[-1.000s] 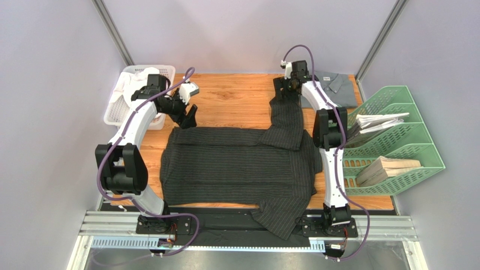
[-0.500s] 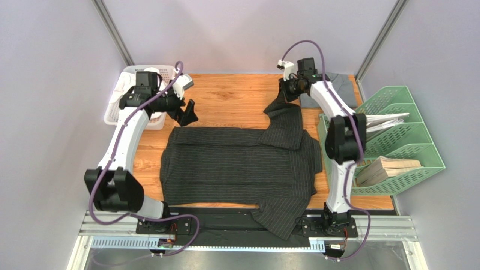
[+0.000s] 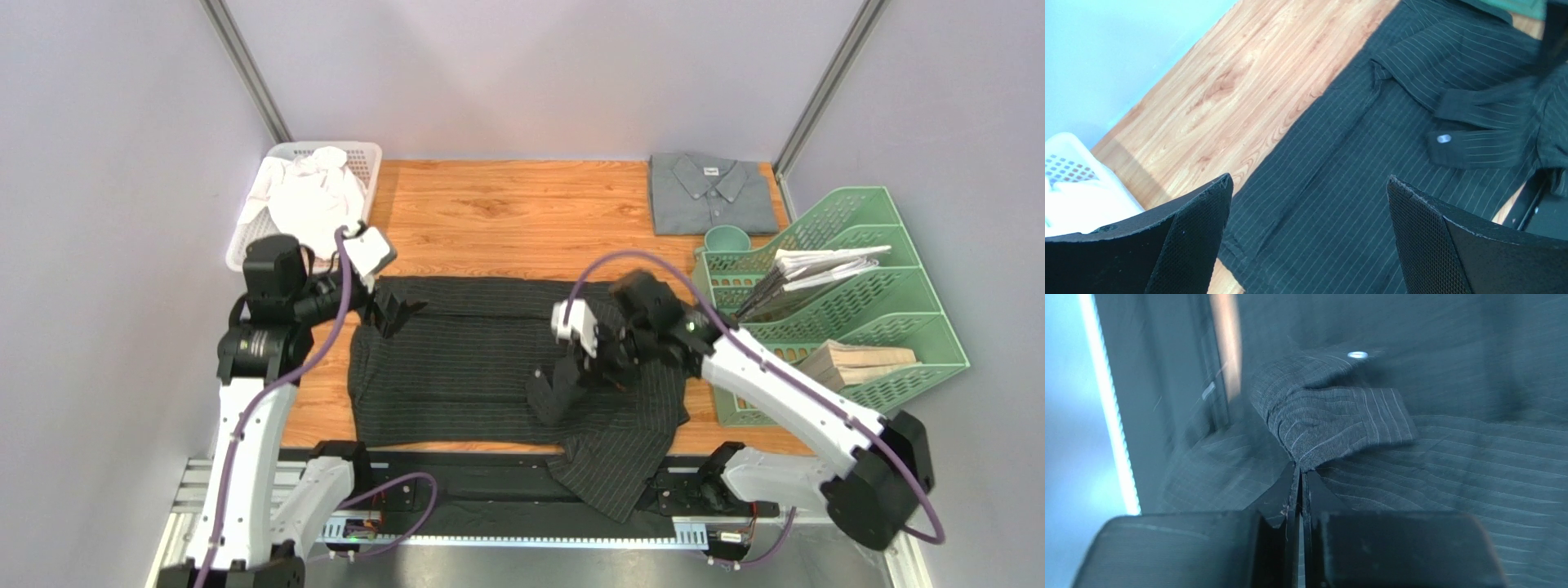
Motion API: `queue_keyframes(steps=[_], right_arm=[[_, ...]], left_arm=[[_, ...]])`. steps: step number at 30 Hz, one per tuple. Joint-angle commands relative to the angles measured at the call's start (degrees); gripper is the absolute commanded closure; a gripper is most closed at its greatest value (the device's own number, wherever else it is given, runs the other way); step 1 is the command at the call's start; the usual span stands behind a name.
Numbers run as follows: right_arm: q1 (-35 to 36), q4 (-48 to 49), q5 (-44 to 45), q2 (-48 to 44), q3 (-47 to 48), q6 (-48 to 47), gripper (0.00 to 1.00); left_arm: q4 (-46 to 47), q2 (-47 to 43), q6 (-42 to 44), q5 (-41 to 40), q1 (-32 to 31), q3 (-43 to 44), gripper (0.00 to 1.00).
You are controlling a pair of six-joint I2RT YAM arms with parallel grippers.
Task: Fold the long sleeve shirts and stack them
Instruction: Fold the shirt
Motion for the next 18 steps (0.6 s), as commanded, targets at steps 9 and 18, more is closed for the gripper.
queue_keyframes(steps=[9, 18], right_arm=[[12.3, 6.5, 10.2, -14.5, -13.1, 2.1, 0.34], [-5.0, 8.8, 10.5, -14.6, -10.2, 19.9, 0.36]], left_arm=[[-7.8, -10.2, 19.3, 5.1, -11.5, -18.3, 0.09], [11.8, 7.9, 12.2, 4.2, -32.3, -21.5, 0.21]])
